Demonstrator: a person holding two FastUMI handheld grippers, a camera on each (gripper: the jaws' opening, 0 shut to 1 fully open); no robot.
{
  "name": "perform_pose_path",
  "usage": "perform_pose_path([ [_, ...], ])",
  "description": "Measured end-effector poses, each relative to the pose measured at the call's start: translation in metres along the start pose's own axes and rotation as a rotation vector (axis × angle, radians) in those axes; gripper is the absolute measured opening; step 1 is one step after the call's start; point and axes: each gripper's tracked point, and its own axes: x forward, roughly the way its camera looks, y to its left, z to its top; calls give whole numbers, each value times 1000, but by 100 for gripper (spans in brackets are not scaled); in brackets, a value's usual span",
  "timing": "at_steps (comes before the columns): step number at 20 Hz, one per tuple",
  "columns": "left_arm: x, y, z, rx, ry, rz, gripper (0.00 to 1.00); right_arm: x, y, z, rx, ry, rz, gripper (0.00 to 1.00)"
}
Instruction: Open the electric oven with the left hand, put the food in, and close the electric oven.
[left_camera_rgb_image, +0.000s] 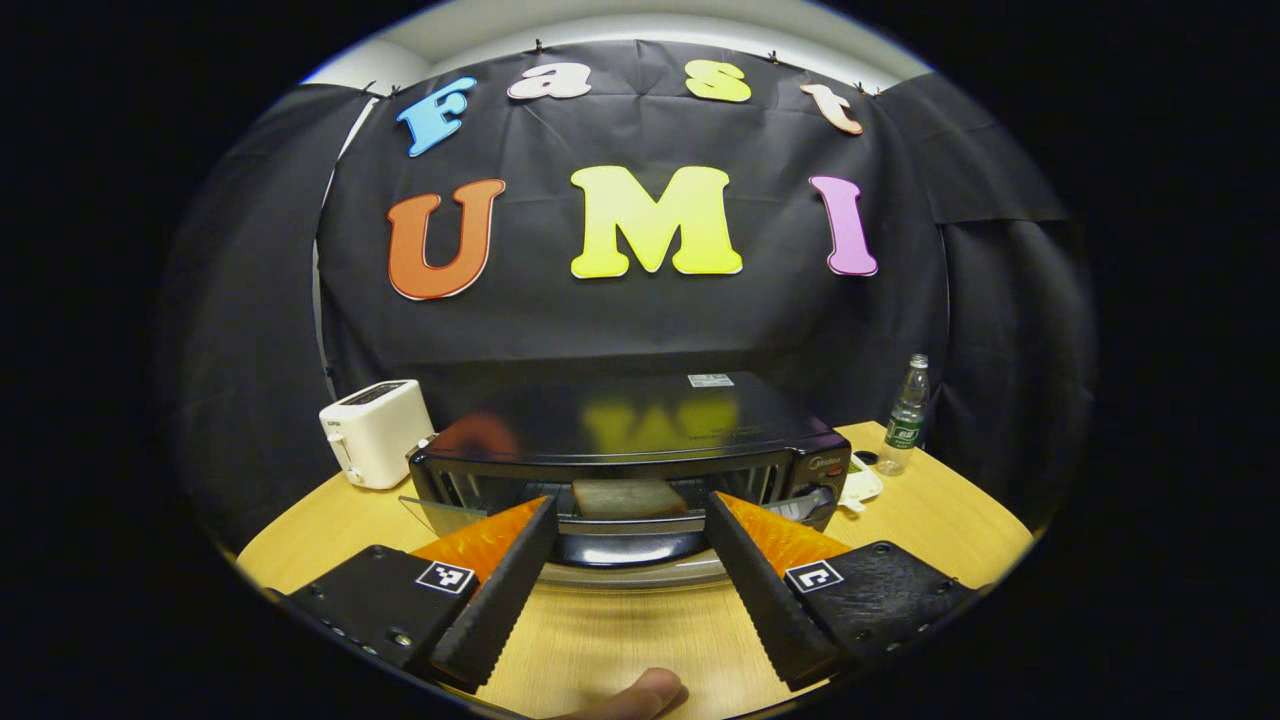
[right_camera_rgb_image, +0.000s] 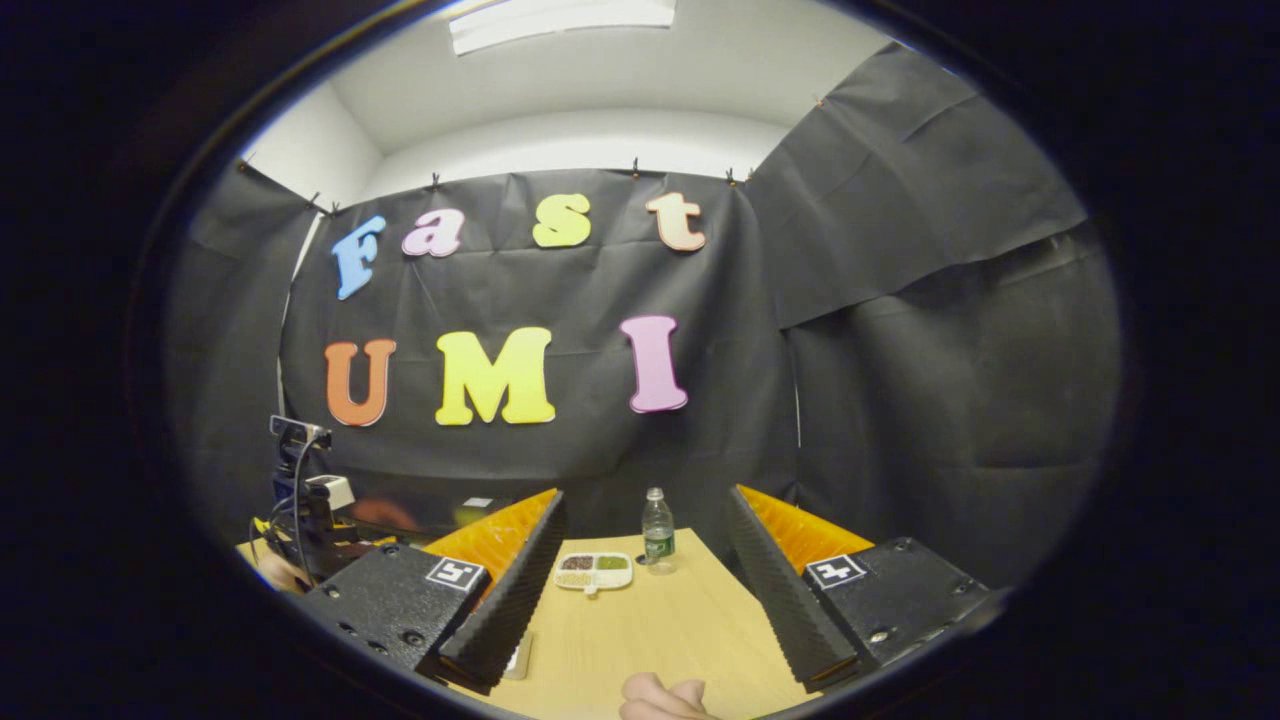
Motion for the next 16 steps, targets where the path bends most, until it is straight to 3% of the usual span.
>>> perform_pose_path([
  [3, -15, -7, 11, -29, -12, -34, 96, -11, 0, 9, 0, -15, 7, 99],
  [7, -30, 0, 11, -42, 19, -6, 96, -26, -3, 19, -11, -40, 7, 98],
  [12, -87, -9, 30, -66, -24, -36, 96, -41, -2, 22, -5, -42, 12, 99],
  [16, -138, 5, 47, -67, -48, 10, 96, -56, -2, 18, -37, -8, -17, 100],
])
